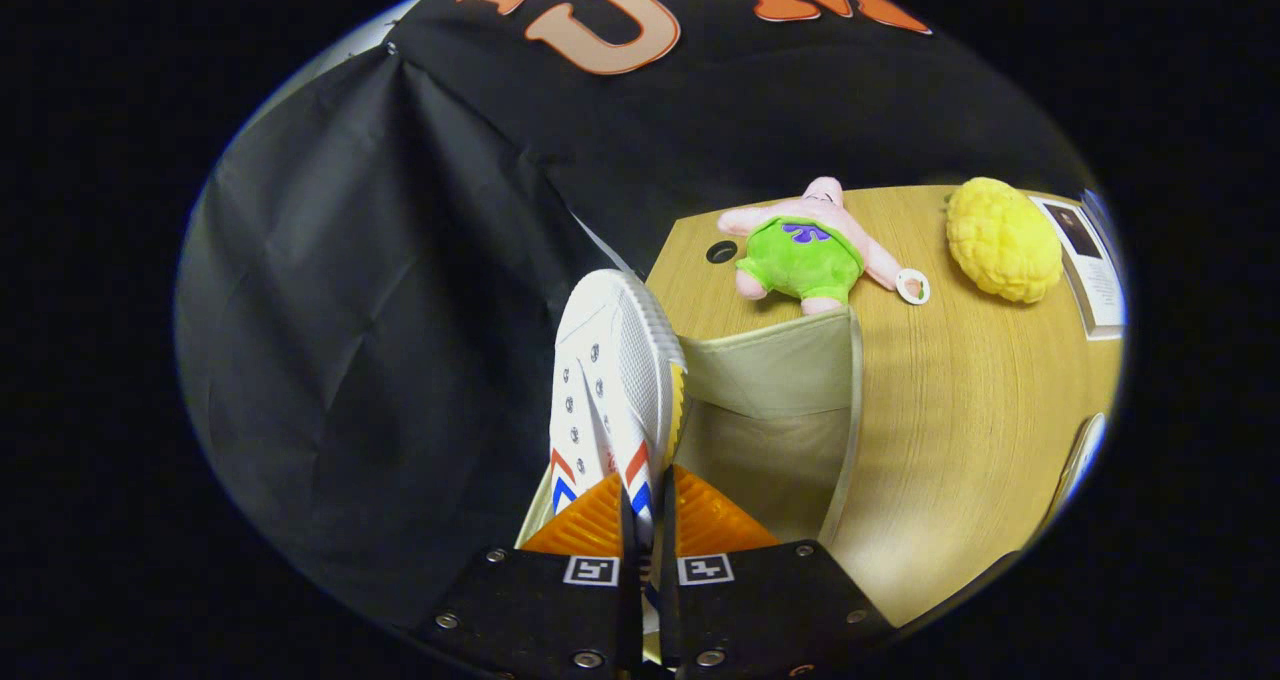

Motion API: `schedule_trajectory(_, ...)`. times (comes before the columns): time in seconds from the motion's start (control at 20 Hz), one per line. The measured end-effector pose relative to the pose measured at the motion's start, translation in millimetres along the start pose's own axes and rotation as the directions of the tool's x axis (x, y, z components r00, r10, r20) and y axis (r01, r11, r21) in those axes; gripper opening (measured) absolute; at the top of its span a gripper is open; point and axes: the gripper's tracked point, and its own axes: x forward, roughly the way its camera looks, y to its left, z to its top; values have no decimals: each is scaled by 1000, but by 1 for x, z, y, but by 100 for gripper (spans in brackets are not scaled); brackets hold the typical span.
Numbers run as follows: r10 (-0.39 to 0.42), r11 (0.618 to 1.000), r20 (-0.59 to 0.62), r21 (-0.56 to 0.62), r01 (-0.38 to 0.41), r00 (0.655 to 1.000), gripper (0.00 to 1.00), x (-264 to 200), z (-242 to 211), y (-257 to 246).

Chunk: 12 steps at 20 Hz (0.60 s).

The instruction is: Open the storage box then place both shoes into the box .Put the left shoe in first, then the right shoe, with the right side of both shoes facing outward in a uniform manner.

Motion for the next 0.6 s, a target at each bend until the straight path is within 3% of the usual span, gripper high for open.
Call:
schedule_trajectory(0.25, -73, 997, -123, -45, 68, 990, 7, 8, -34, -7)
schedule_trajectory(0.45, -138, 986, -187, 68, 153, 973, 7, 14, -43, -17)
schedule_trajectory(0.6, -109, 978, -217, 149, 144, 970, 7, 23, -41, -15)
